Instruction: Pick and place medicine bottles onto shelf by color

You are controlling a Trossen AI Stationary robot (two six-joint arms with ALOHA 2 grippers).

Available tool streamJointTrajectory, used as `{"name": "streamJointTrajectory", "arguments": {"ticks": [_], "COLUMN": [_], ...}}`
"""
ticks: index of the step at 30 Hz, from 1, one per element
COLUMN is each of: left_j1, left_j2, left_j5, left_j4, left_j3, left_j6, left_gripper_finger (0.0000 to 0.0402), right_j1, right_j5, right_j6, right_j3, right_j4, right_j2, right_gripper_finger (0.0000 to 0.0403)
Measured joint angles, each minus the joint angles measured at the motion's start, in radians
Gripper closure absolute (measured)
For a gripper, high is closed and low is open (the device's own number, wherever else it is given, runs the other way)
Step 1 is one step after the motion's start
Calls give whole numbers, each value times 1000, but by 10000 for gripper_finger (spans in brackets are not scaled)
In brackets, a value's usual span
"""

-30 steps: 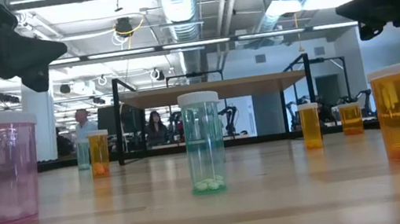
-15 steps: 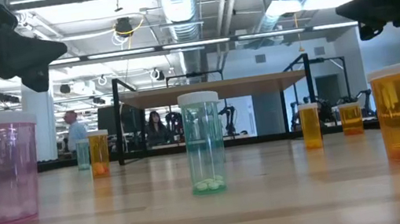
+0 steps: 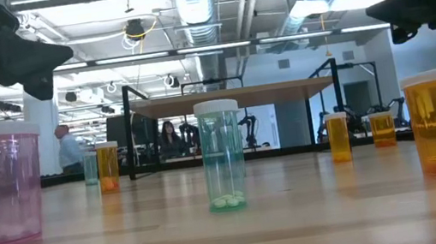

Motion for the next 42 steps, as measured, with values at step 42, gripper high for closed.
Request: {"name": "streamJointTrajectory", "arguments": {"ticks": [42], "left_j1": [0], "left_j2": [77], "left_j5": [-469], "left_j4": [-522], "left_j3": [288], "left_j6": [-320], "left_gripper_finger": [378], "right_j1": [0], "right_j5": [0], "right_j6": [0], "right_j3": [0], "right_j4": [0], "right_j2": [0], "right_gripper_finger": [390]}}
